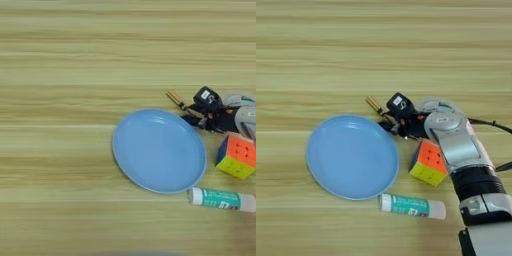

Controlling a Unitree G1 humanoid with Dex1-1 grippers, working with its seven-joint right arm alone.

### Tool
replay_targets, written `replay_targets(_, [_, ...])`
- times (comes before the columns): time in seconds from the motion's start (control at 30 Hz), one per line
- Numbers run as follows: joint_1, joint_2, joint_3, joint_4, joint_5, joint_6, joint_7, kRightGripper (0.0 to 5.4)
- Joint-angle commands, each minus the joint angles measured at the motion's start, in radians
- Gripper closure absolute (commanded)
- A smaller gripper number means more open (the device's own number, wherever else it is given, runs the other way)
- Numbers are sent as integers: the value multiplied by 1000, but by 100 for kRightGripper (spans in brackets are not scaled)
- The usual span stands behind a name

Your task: Move the objects on the table

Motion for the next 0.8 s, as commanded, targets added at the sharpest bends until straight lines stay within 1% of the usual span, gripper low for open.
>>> replay_targets(0.03, [-49, -35, -41, -84, 14, -2, -24, 294])
replay_targets(0.13, [-47, -41, -48, -116, 9, -16, -31, 261])
replay_targets(0.3, [-59, -51, -89, -191, 32, 6, -30, 212])
replay_targets(0.47, [-52, -53, -125, -296, 61, 26, -25, 175])
replay_targets(0.5, [-51, -53, -131, -314, 66, 30, -24, 160])
replay_targets(0.6, [-43, -57, -153, -376, 90, 41, -19, 142])
replay_targets(0.67, [-41, -61, -173, -403, 113, 52, -11, 117])
replay_targets(0.73, [-41, -66, -194, -420, 142, 67, -1, 95])
replay_targets(0.8, [-40, -74, -226, -435, 183, 88, 20, 76])
